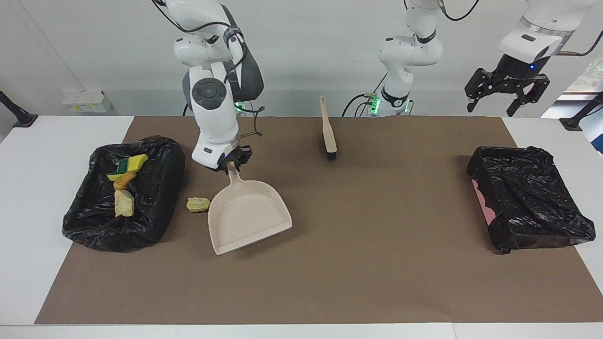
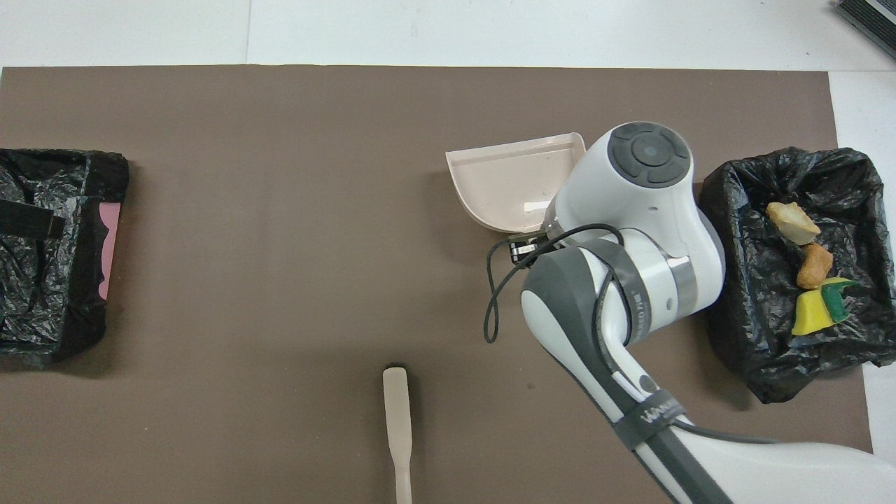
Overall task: Sweep and dump trash in bin
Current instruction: 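Return the dustpan to the table center with the right gripper and release, then grasp the dustpan handle with the left gripper, then lift the dustpan with the left gripper while the right gripper grasps the brush, then hold the dustpan by the trash with the left gripper while the right gripper sweeps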
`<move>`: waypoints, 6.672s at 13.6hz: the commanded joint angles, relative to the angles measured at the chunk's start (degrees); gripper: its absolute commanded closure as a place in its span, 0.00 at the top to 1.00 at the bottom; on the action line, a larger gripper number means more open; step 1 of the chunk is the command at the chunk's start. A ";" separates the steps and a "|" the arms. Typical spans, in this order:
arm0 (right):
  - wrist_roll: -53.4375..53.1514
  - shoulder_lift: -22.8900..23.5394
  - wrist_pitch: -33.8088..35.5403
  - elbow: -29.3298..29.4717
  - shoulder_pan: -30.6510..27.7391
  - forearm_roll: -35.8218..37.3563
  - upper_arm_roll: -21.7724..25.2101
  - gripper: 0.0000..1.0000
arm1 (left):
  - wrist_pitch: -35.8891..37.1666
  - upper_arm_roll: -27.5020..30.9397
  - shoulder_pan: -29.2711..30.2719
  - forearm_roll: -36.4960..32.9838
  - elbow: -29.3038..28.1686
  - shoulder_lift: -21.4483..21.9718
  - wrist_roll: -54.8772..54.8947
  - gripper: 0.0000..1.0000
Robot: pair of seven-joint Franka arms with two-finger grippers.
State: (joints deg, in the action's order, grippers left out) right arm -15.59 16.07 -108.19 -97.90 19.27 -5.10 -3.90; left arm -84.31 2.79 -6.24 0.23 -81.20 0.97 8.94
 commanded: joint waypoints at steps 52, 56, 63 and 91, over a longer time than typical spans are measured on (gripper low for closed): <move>-27.56 -14.22 -4.67 -27.34 17.48 -14.43 -1.81 0.00 | -44.27 -2.00 -31.91 2.40 -28.93 -15.38 -31.96 0.79; -26.60 -12.82 0.86 -22.87 9.66 -7.05 -1.90 0.00 | -44.36 -2.17 -32.87 2.49 -28.93 -16.17 -31.96 0.76; -20.64 -6.31 10.62 -11.44 0.25 14.83 -1.99 0.00 | -46.29 -1.82 -32.61 1.44 -27.79 -17.05 -30.82 0.04; -13.15 -4.12 3.69 -15.57 -0.30 0.38 -2.60 0.00 | -40.67 -1.47 -26.90 -8.32 -40.00 -7.39 39.49 0.00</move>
State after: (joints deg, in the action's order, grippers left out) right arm -27.22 11.60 -103.33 -114.35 17.72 -0.99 -6.23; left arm -123.69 0.93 -32.61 -6.87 -117.91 -8.83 47.87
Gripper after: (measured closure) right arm 0.736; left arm 0.674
